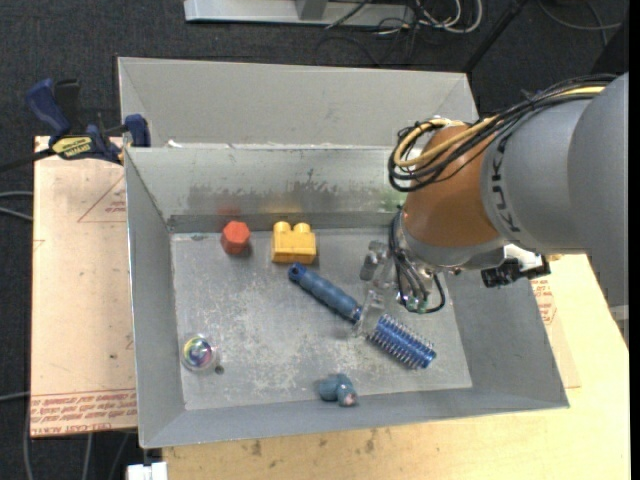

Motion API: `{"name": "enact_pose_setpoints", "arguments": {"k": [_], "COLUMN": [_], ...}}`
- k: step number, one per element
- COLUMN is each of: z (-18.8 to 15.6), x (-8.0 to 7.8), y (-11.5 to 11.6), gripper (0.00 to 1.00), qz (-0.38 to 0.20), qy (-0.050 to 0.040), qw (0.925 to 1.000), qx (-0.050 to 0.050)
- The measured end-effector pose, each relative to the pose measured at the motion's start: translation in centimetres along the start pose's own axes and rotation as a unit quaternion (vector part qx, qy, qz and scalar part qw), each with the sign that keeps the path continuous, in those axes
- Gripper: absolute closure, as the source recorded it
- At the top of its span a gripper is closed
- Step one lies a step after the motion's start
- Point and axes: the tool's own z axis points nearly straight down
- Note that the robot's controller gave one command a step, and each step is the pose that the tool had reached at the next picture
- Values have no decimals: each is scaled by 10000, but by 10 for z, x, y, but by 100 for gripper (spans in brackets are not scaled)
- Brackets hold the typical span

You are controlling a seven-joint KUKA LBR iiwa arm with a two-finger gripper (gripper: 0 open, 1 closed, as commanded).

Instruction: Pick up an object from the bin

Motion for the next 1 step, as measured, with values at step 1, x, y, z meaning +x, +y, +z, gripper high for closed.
{"name": "enact_pose_setpoints", "arguments": {"k": [1], "z": [31], "x": [12], "y": [-1], "gripper": [0], "qz": [965], "qy": [19], "qw": [9953], "qx": [4]}}
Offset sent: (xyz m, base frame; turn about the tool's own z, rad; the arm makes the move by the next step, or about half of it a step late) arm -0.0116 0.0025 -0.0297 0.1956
